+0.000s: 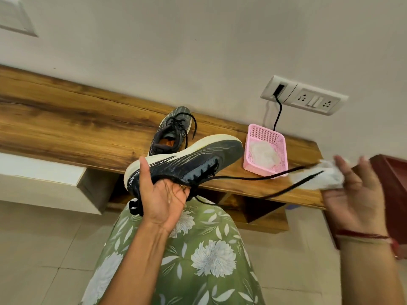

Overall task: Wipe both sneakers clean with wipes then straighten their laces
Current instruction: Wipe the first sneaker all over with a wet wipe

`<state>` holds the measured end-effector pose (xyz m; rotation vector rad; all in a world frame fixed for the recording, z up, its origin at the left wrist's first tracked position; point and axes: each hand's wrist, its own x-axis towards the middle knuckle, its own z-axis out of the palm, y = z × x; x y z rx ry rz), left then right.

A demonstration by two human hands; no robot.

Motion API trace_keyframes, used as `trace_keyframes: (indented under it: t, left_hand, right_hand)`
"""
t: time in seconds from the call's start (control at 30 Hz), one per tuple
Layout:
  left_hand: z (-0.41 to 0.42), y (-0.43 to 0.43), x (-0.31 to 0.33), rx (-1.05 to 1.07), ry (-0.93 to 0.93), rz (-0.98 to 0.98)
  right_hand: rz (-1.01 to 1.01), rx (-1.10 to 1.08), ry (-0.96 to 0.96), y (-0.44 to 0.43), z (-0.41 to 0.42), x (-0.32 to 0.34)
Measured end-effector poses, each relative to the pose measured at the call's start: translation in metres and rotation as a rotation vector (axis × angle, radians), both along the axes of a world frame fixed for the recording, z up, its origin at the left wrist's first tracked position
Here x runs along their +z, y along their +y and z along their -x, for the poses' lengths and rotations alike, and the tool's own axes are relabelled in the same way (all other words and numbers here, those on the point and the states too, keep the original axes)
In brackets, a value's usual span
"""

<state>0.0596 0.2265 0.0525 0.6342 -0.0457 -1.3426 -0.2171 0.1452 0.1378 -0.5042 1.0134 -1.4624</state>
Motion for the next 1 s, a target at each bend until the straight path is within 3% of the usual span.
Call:
trace_keyframes:
  t: [0.07,0.13,0.23,0.37,0.57,0.67,0.8,0.9,1.0]
  left_hand:
    - [0.001,0.000,0.000,0.000,-0.008,-0.019]
    - [0.005,0.000,0.001,-0.005,-0.002,-0.033]
    - [0.011,-0.001,0.000,-0.024,-0.008,-0.054]
    - [0.016,0.000,-0.001,-0.060,-0.035,-0.052]
    - [0.020,0.000,0.002,-0.105,-0.067,-0.042]
    - [0.022,-0.001,0.002,-0.116,-0.083,-0.031]
    - [0.021,-0.001,0.001,-0.124,-0.068,-0.028]
    - [0.022,0.000,0.002,-0.137,-0.066,-0.031]
    - [0.024,0.000,0.004,-0.146,-0.046,-0.022]
  right_hand:
    - [-0.023,-0.162,0.142,-0.006,0.027,-0.007]
    - [-0.019,-0.279,0.487,-0.006,0.035,-0.009]
    - [0.119,-0.051,0.826,0.002,0.007,-0.021]
    - [0.218,0.213,0.958,0.008,-0.062,-0.042]
    - [0.493,0.030,1.193,0.013,-0.108,-0.055]
    - [0.641,0.035,1.375,0.016,-0.115,-0.063]
    - [0.684,0.129,1.526,0.022,-0.118,-0.073]
    - [0.673,0.077,1.557,0.031,-0.120,-0.082]
    - [0.806,0.166,1.547,0.046,-0.130,-0.086]
